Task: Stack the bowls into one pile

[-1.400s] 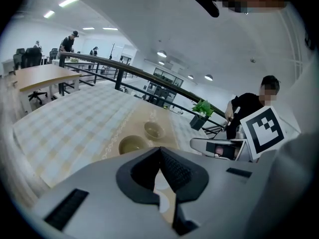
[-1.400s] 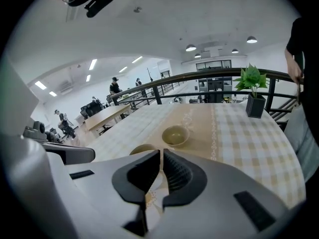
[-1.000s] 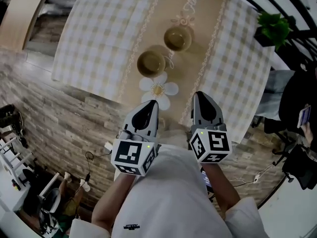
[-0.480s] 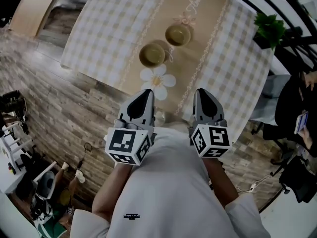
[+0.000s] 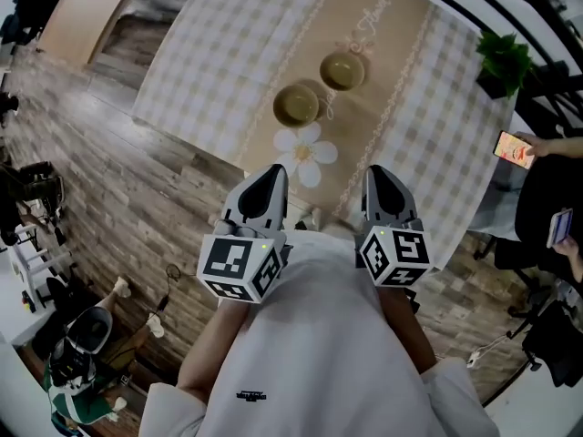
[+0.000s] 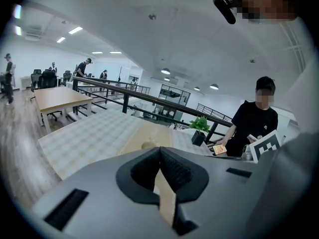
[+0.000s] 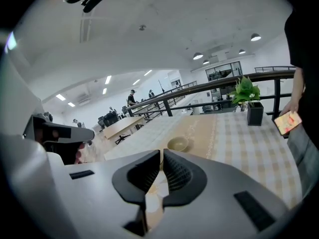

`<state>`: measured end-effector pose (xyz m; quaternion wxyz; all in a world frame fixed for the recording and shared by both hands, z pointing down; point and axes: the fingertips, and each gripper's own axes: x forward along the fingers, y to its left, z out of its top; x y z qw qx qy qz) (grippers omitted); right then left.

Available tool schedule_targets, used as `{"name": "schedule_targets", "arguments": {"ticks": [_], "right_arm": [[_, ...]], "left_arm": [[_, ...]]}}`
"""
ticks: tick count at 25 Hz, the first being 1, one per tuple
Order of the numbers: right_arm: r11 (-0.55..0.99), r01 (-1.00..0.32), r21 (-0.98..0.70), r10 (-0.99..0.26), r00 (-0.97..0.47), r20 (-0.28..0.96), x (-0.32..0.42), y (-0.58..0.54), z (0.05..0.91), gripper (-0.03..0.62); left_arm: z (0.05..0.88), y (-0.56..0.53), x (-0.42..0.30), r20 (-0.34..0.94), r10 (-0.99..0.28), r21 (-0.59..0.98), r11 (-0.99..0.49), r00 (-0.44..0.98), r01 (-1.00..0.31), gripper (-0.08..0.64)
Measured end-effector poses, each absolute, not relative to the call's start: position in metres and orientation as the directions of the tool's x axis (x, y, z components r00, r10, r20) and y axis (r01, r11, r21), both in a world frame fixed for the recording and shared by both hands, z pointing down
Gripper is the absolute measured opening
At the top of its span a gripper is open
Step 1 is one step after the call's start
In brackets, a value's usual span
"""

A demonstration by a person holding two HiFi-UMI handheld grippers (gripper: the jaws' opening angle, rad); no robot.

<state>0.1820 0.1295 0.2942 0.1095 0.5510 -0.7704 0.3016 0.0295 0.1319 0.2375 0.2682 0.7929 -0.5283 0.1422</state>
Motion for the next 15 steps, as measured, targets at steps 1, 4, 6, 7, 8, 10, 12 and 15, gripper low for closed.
{"name": "schedule_targets", "arguments": {"ticks": [1, 4, 6, 7, 8, 10, 12, 15], "right_arm": [[0.202, -0.921, -0.334, -0.788, -0.356, 0.503, 0.18, 0.128, 0.295, 0.038], [0.187, -0.93, -0.316, -0.795, -0.333, 0.508, 0.162, 0.125, 0.296, 0.038], [0.165, -0.941, -0.297, -0.8, -0.304, 0.518, 0.146, 0.123, 0.296, 0.038], [0.147, -0.947, -0.286, -0.803, -0.283, 0.525, 0.137, 0.121, 0.297, 0.038], [0.128, -0.952, -0.278, -0.805, -0.264, 0.531, 0.127, 0.118, 0.297, 0.038], [0.093, -0.957, -0.276, -0.812, -0.233, 0.535, 0.103, 0.11, 0.296, 0.038], [0.054, -0.959, -0.279, -0.822, -0.201, 0.533, 0.077, 0.101, 0.292, 0.038], [-0.001, -0.962, -0.273, -0.836, -0.149, 0.528, 0.041, 0.086, 0.283, 0.038]], "left_arm": [[0.236, 0.128, 0.026, 0.503, -0.762, 0.275, -0.307, 0.408, -0.911, 0.021], [0.235, 0.117, 0.011, 0.494, -0.752, 0.28, -0.337, 0.436, -0.899, 0.021], [0.238, 0.108, -0.001, 0.488, -0.733, 0.3, -0.368, 0.473, -0.88, 0.02], [0.24, 0.103, -0.009, 0.484, -0.722, 0.311, -0.386, 0.494, -0.868, 0.021], [0.242, 0.098, -0.018, 0.481, -0.711, 0.321, -0.402, 0.514, -0.857, 0.02], [0.244, 0.085, -0.039, 0.477, -0.691, 0.333, -0.429, 0.543, -0.839, 0.02], [0.244, 0.072, -0.06, 0.474, -0.667, 0.345, -0.461, 0.575, -0.818, 0.02], [0.24, 0.054, -0.088, 0.461, -0.62, 0.37, -0.515, 0.635, -0.773, 0.021]]}}
